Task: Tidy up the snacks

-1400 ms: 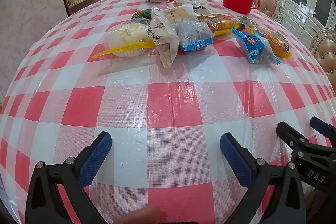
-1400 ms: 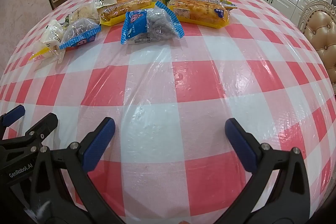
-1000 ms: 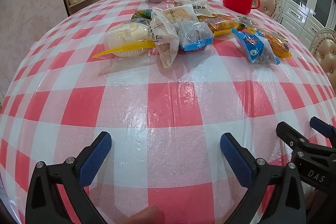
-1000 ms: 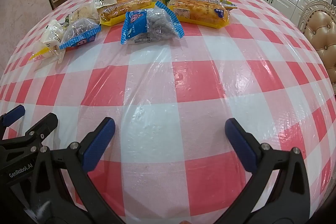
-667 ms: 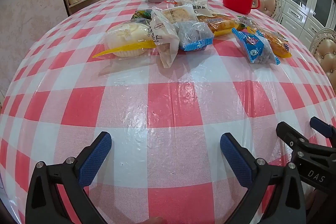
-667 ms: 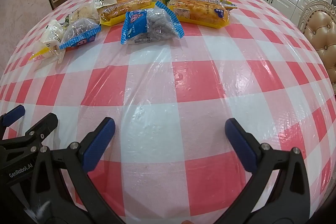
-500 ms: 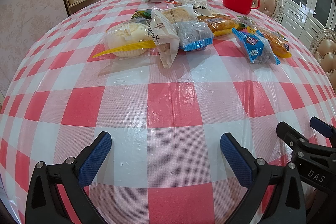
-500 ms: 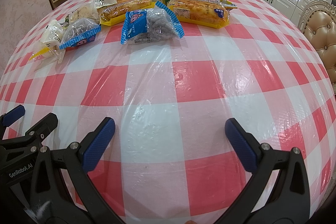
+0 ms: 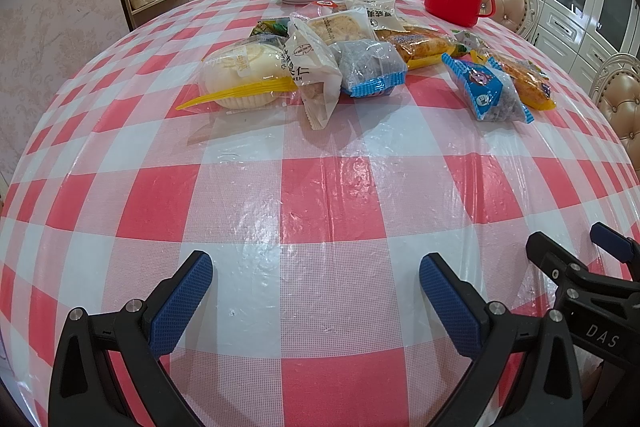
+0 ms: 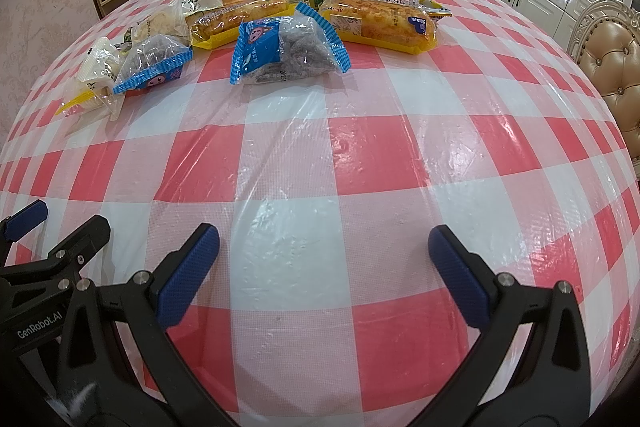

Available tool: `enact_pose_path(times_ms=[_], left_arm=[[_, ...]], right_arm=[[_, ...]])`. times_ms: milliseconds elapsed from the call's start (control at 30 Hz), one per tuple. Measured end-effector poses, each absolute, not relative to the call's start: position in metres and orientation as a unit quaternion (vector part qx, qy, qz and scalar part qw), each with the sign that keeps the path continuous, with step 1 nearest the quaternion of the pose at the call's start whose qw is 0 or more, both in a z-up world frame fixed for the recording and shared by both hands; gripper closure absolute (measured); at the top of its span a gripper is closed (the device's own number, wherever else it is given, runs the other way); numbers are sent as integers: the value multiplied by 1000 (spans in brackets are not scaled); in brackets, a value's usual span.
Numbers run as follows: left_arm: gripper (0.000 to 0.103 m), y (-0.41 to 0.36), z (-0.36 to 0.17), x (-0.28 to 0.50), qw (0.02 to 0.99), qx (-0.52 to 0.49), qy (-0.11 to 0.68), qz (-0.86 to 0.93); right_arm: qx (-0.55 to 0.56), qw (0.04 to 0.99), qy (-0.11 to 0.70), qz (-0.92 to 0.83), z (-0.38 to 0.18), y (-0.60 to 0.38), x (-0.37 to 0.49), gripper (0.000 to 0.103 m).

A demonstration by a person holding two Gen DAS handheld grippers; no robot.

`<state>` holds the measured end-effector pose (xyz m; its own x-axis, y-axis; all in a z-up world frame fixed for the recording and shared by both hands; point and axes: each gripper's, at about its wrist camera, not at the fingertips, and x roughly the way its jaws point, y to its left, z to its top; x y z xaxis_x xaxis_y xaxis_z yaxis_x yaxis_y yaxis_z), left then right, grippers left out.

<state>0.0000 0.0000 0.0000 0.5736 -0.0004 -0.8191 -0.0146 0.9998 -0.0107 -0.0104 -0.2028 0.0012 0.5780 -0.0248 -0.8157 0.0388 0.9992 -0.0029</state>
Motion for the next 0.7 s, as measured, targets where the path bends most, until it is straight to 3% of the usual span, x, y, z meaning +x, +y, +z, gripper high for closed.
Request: enact_pose_path(times_ms=[700], left_arm=[[0, 5, 6, -3, 887, -21, 460, -18]], right_arm=[[5, 886, 463, -10, 3, -200, -9, 0]])
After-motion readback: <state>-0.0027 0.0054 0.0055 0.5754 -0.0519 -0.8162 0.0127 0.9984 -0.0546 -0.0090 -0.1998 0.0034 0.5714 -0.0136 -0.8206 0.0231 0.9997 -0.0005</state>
